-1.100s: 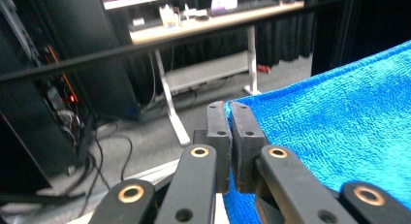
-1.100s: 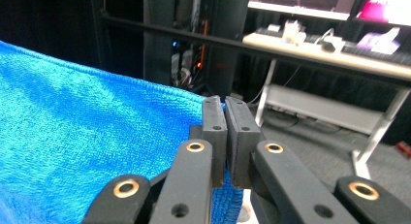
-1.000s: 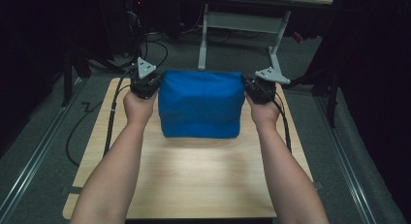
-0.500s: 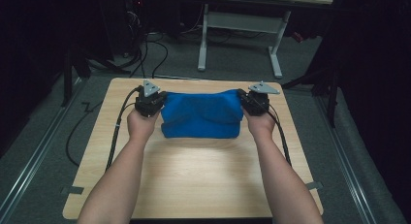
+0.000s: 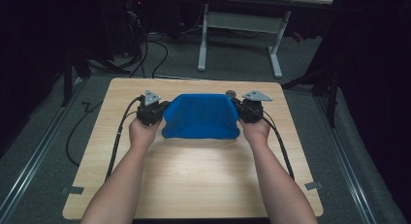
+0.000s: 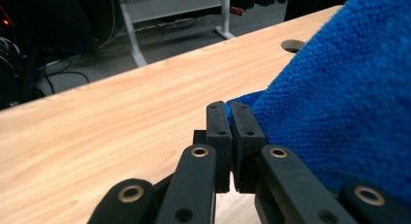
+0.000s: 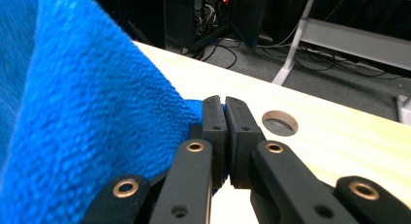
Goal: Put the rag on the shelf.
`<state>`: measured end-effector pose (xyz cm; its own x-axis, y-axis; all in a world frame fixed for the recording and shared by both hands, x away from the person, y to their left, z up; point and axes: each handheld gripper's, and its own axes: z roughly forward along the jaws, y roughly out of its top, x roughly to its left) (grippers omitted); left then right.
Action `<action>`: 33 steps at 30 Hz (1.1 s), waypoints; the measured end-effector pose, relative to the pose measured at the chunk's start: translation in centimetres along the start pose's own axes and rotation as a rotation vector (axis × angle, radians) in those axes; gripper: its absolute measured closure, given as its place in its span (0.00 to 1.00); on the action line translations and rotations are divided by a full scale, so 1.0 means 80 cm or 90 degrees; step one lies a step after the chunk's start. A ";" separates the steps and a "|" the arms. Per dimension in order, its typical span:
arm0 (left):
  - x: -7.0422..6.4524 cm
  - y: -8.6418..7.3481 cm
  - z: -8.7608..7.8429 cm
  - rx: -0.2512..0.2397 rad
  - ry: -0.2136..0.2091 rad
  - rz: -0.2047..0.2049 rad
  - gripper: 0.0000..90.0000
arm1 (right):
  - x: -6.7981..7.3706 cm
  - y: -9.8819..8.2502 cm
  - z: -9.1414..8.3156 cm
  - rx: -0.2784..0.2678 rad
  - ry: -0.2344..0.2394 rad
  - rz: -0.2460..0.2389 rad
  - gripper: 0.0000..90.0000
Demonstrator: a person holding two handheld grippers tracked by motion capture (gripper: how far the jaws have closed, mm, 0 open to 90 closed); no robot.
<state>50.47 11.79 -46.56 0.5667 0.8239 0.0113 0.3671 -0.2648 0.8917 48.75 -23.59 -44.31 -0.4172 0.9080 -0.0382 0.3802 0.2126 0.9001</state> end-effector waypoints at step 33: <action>-0.005 -0.040 0.013 0.048 -0.008 -0.029 0.93 | -0.009 -0.044 0.011 0.047 -0.010 0.031 0.95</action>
<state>49.83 11.76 -49.88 0.5571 0.8297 -0.0346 0.4469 -0.2644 0.8546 48.40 -24.66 -47.84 -0.3844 0.9231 -0.0025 0.4591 0.1935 0.8670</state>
